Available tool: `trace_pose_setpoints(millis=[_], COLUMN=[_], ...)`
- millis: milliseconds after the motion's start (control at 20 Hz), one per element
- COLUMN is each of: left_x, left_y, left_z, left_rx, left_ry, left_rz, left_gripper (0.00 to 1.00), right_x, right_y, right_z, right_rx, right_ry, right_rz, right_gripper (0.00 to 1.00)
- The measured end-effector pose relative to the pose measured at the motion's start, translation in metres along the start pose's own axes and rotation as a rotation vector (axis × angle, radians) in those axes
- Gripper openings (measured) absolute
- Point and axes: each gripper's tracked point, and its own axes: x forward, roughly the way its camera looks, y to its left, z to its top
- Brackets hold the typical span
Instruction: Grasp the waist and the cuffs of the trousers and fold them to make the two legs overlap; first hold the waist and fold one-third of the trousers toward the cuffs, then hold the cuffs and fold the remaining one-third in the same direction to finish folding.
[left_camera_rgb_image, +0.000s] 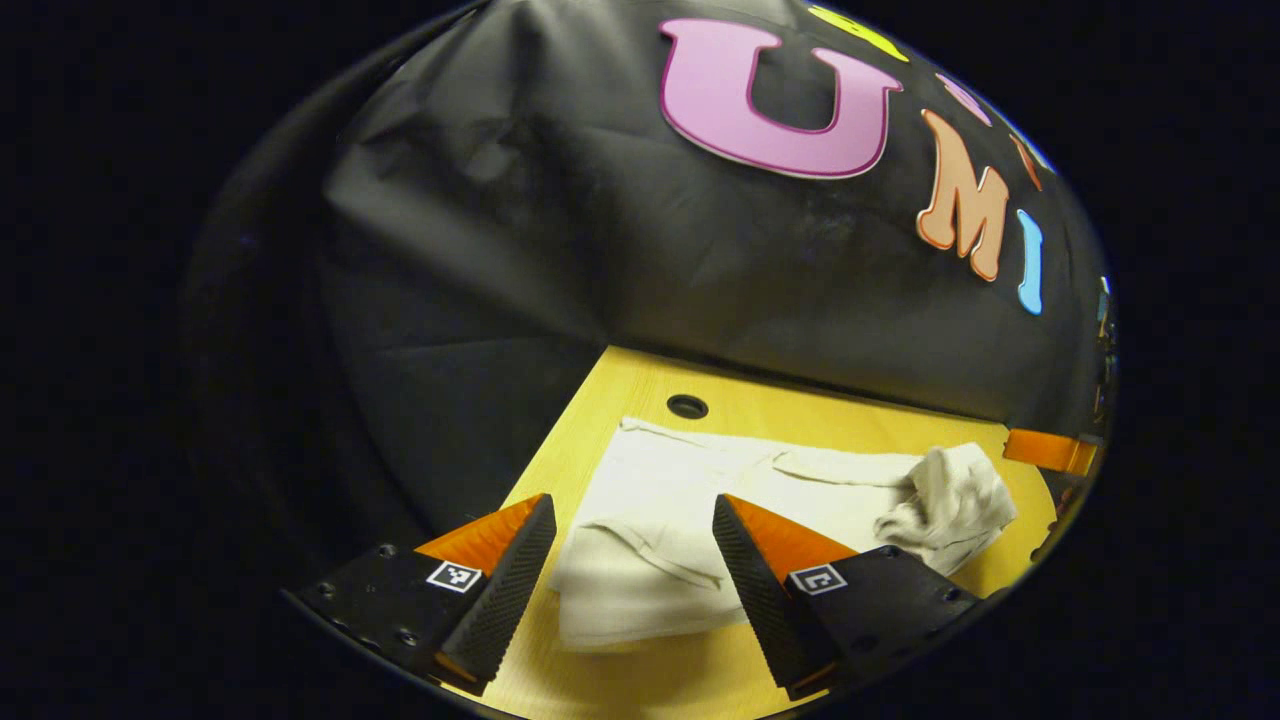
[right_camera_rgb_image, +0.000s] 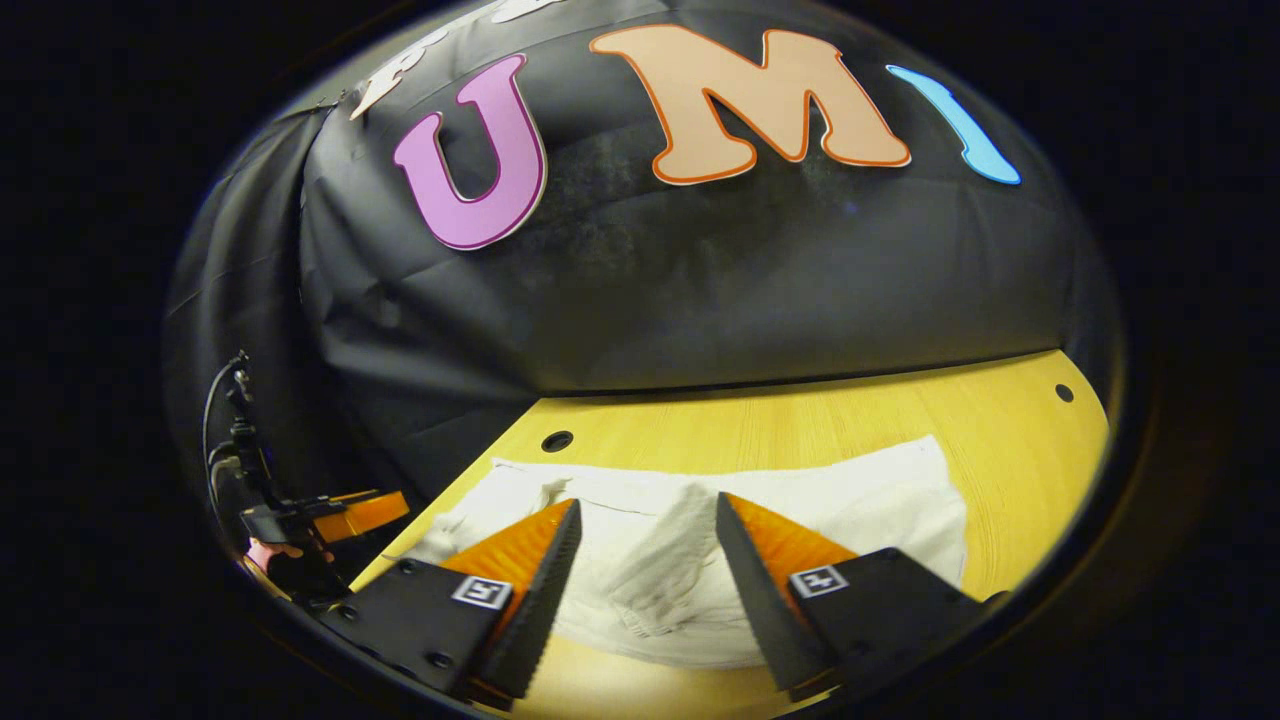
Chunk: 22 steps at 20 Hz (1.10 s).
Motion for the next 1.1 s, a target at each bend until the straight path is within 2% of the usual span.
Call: trace_pose_setpoints(millis=[50, 100, 300, 350, 400, 650, 750, 800, 850, 900, 950, 1000, 1100], left_x=[0.005, 0.011, 0.026, 0.028, 0.03, 0.031, 0.031, 0.032, 0.033, 0.036, 0.034, 0.033, 0.034], left_y=[0.003, 0.005, 0.015, 0.017, 0.02, 0.022, 0.023, 0.027, 0.032, 0.031, 0.029, 0.024, 0.016], left_z=[-0.008, -0.017, -0.045, -0.05, -0.055, -0.067, -0.069, -0.073, -0.074, -0.074, -0.071, -0.073, -0.076], left_rx=[-0.006, -0.014, -0.036, -0.034, -0.024, 0.008, 0.033, 0.054, 0.086, 0.09, 0.083, 0.079, 0.064], left_ry=[0.024, 0.047, 0.121, 0.131, 0.138, 0.172, 0.172, 0.177, 0.177, 0.167, 0.172, 0.175, 0.174], left_rz=[0.003, 0.006, 0.032, 0.033, 0.038, 0.051, 0.073, 0.096, 0.121, 0.118, 0.111, 0.108, 0.089], left_gripper=[0.95, 0.96, 0.95, 0.95, 0.96, 0.96, 0.96, 0.94, 0.92, 0.86, 0.84, 0.66, 0.5], right_x=[0.004, -0.002, -0.015, -0.021, -0.027, -0.055, -0.062, -0.065, -0.067, -0.069, -0.072, -0.077, -0.084], right_y=[-0.002, -0.006, -0.03, -0.038, -0.047, -0.091, -0.099, -0.102, -0.102, -0.104, -0.107, -0.11, -0.113], right_z=[0.002, 0.004, 0.014, 0.018, 0.02, 0.019, 0.022, 0.024, 0.025, 0.025, 0.027, 0.027, 0.03], right_rx=[0.002, 0.002, -0.035, -0.049, -0.054, -0.052, -0.033, -0.023, -0.018, -0.02, -0.028, -0.033, -0.038], right_ry=[-0.004, -0.007, -0.017, -0.023, -0.028, -0.024, -0.031, -0.034, -0.037, -0.039, -0.039, -0.039, -0.042], right_rz=[-0.007, -0.02, -0.083, -0.105, -0.125, -0.226, -0.246, -0.248, -0.251, -0.254, -0.259, -0.263, -0.266], right_gripper=[0.97, 0.98, 0.96, 0.92, 0.96, 0.96, 0.96, 0.92, 0.96, 0.92, 0.96, 0.96, 0.96])
